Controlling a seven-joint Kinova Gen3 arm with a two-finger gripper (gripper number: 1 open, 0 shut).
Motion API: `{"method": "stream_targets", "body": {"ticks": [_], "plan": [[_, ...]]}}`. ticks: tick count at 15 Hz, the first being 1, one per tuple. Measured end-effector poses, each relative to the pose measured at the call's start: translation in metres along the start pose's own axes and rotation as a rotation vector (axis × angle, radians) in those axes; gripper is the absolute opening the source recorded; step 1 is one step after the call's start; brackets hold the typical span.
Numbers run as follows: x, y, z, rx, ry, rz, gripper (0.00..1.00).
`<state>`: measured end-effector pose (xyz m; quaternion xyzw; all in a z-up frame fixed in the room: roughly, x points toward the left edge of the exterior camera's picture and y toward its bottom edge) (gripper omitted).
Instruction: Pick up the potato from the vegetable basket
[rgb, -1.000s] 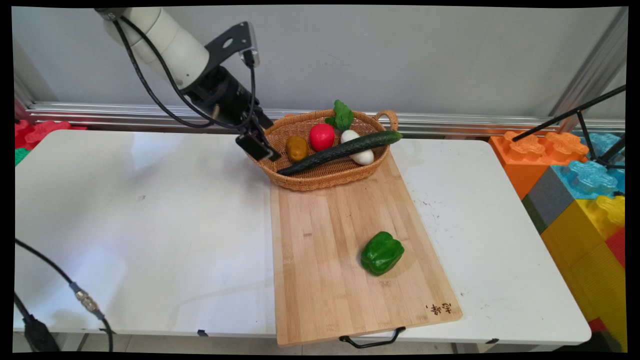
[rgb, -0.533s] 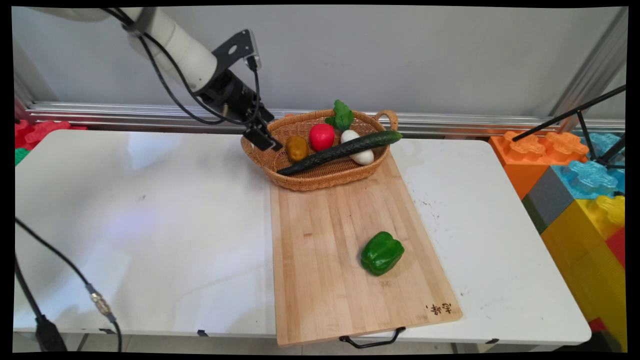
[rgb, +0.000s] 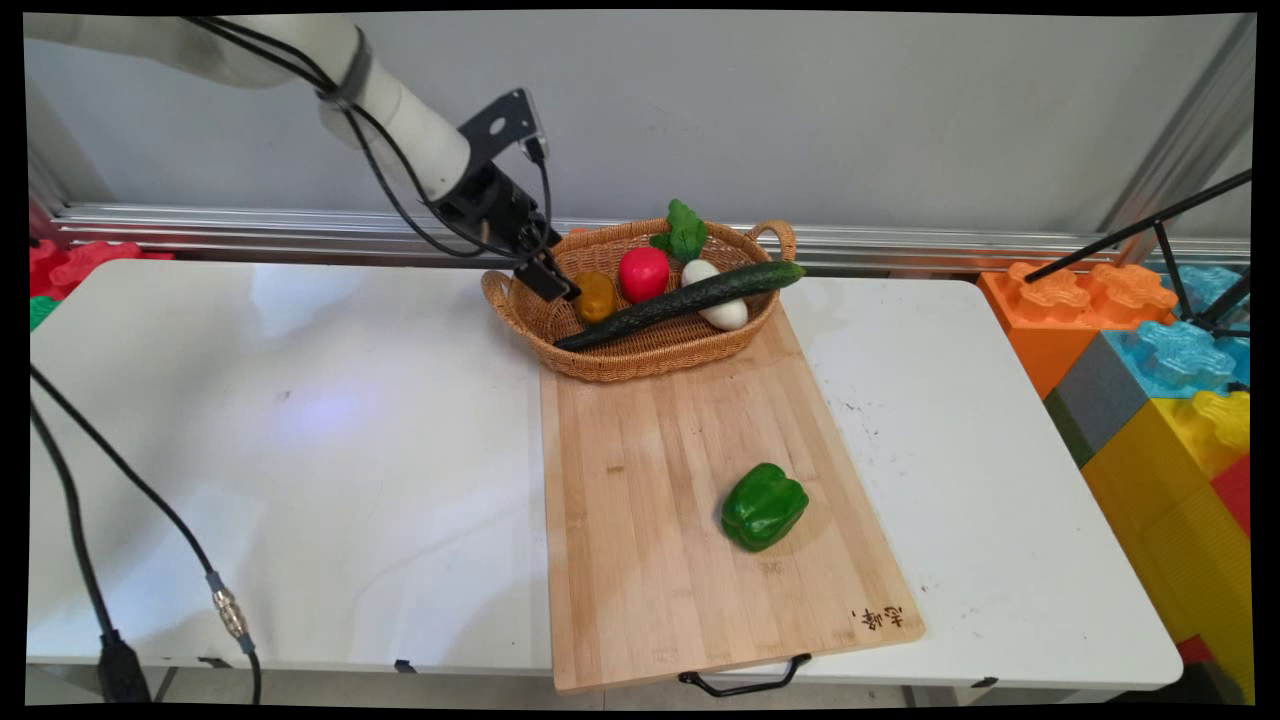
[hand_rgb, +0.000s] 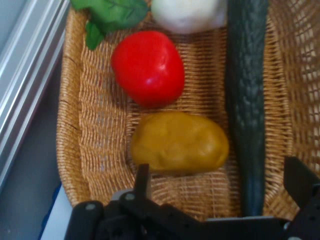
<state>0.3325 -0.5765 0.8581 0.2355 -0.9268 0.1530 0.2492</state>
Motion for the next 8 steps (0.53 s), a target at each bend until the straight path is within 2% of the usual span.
{"method": "stream_targets", "body": {"ticks": [4, 8], "plan": [[0.005, -0.005, 0.032, -0.01, -0.014, -0.094, 1.0], [0.008, -0.007, 0.048, -0.018, -0.024, -0.19, 1.0]]}}
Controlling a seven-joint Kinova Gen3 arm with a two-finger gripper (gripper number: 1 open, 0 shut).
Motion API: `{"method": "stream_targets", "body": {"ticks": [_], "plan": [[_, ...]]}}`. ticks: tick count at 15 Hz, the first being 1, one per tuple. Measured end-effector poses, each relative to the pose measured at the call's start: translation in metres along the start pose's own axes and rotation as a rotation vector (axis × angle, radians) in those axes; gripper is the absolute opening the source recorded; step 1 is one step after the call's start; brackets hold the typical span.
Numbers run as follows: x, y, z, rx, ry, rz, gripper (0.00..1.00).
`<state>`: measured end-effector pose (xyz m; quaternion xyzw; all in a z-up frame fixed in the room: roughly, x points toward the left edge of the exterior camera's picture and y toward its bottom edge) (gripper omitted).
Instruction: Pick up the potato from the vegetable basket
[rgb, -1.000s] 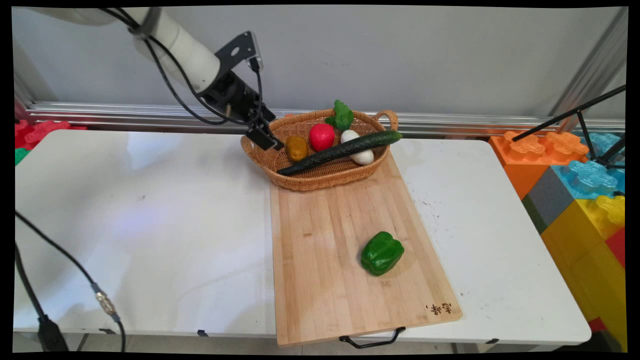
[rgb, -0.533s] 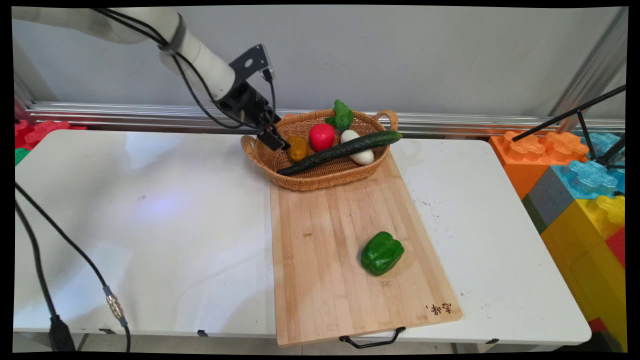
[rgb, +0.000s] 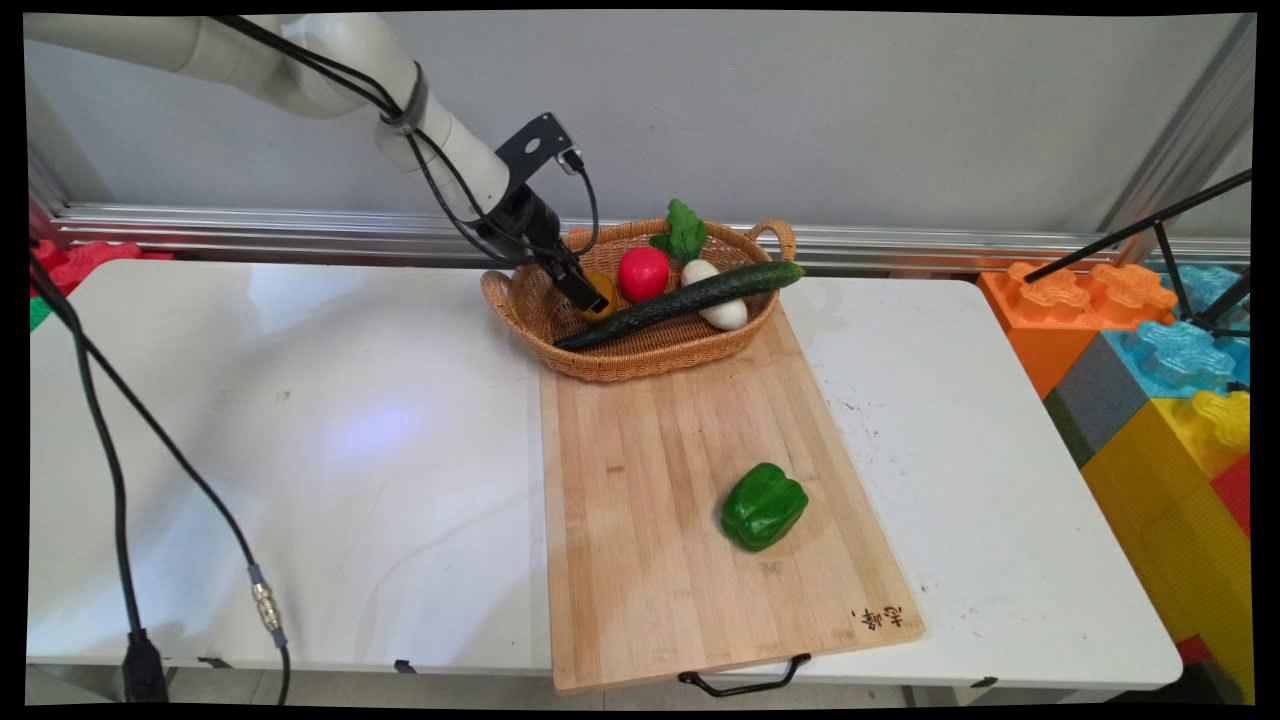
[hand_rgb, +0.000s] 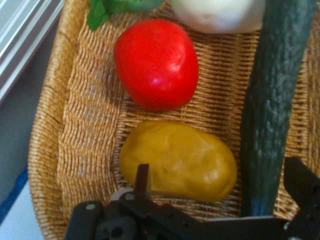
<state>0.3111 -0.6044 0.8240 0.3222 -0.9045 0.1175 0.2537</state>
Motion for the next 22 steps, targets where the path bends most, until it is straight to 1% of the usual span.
{"method": "stream_targets", "body": {"ticks": [6, 8, 14, 19, 22], "plan": [[0.0, -0.006, 0.011, 0.016, -0.019, -0.116, 1.0], [-0.002, -0.008, 0.015, 0.025, -0.025, -0.172, 1.0], [0.002, -0.011, 0.031, 0.025, -0.012, -0.314, 1.0], [0.0, -0.013, 0.042, 0.03, -0.006, -0.38, 1.0], [-0.002, -0.013, 0.046, 0.035, -0.008, -0.4, 1.0]]}}
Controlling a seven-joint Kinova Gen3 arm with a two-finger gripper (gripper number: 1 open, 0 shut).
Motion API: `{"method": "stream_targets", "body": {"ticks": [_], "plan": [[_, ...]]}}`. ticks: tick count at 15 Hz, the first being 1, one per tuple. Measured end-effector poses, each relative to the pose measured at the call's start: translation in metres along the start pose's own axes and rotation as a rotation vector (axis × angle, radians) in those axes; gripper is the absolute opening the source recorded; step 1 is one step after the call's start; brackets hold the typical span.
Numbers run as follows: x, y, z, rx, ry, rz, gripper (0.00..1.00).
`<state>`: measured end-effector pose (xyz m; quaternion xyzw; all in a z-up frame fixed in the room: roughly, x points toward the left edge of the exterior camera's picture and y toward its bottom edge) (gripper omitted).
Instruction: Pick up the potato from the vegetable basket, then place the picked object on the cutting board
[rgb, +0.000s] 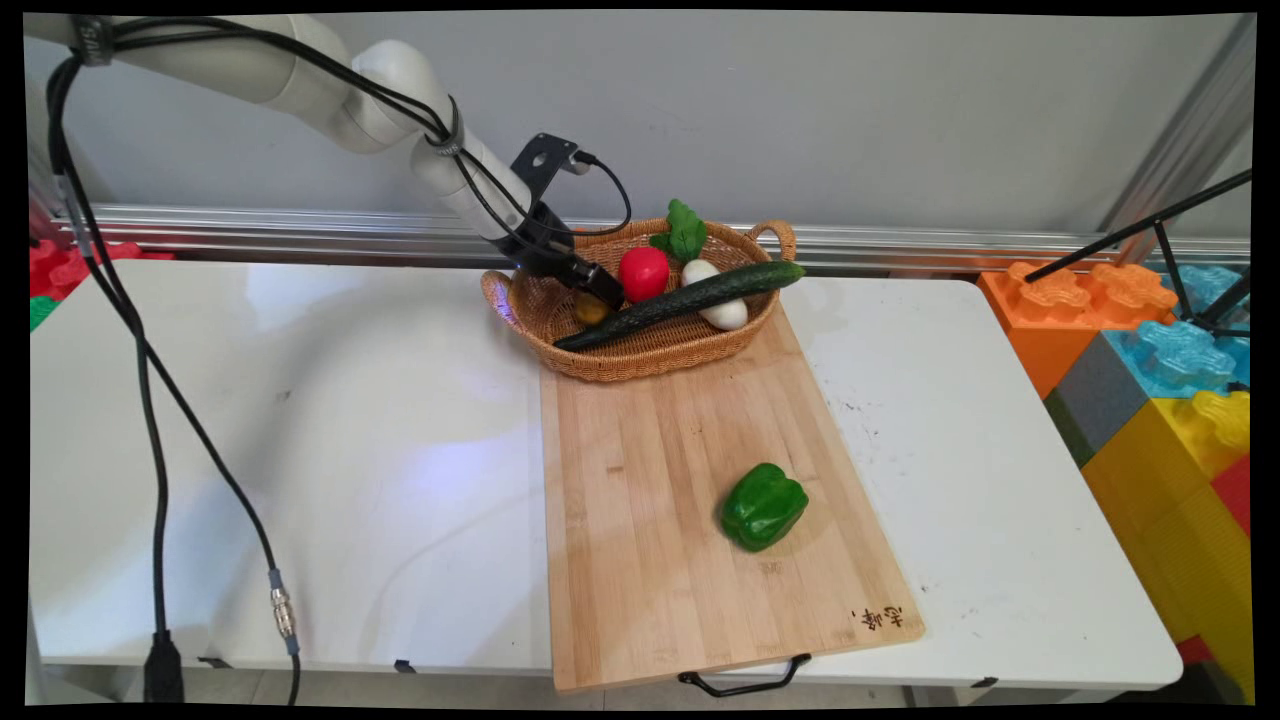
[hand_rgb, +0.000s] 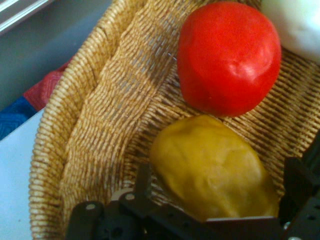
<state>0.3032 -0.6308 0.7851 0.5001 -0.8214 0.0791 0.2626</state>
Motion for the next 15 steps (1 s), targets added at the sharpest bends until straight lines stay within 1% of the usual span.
{"method": "stream_targets", "body": {"ticks": [3, 4, 10, 13, 15], "plan": [[-0.001, -0.001, 0.002, 0.006, -0.001, -0.005, 1.0], [-0.002, -0.001, 0.002, 0.008, -0.002, -0.003, 0.0], [-0.003, 0.0, 0.0, 0.014, -0.003, 0.037, 0.0], [-0.001, 0.003, -0.009, 0.019, 0.02, 0.072, 0.0], [0.005, 0.01, -0.022, 0.038, 0.058, 0.116, 0.0]]}}
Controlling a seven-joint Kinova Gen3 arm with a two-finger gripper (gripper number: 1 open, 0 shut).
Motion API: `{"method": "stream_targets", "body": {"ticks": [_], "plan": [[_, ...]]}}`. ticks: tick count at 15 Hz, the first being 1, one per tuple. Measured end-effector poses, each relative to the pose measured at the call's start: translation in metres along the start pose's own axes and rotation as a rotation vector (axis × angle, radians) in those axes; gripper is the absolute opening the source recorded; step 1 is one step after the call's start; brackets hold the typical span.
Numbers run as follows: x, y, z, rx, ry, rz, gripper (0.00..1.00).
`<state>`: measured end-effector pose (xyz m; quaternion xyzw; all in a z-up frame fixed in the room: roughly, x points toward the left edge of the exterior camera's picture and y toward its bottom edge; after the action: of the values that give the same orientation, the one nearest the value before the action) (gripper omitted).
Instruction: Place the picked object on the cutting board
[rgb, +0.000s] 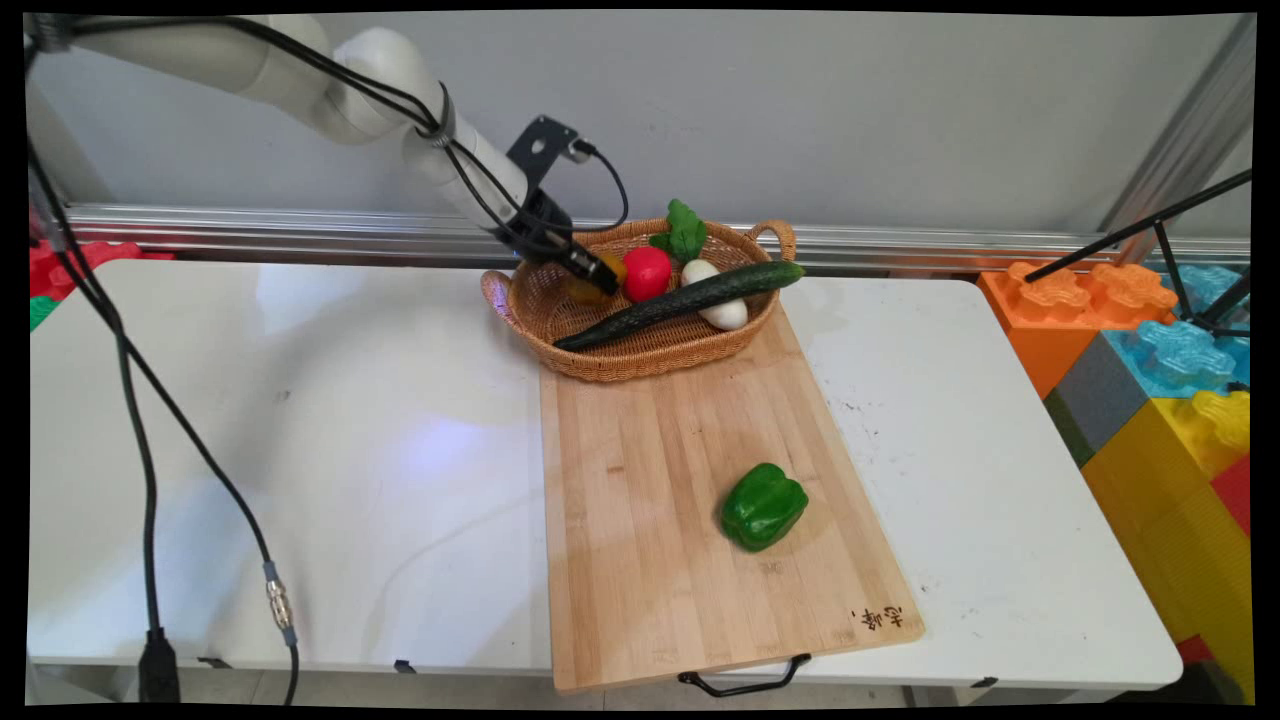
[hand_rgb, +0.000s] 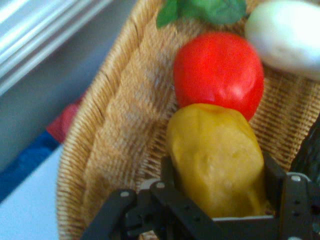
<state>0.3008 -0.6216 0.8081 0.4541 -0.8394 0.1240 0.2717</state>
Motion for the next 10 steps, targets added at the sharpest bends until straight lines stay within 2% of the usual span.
{"method": "stream_targets", "body": {"ticks": [4, 6, 7, 10], "plan": [[0.018, 0.016, -0.03, 0.035, 0.073, 0.085, 0.0], [0.026, 0.027, -0.042, 0.035, 0.105, 0.122, 0.0], [0.031, 0.035, -0.048, 0.027, 0.123, 0.145, 0.0], [0.041, 0.069, -0.064, -0.04, 0.161, 0.214, 0.0]]}}
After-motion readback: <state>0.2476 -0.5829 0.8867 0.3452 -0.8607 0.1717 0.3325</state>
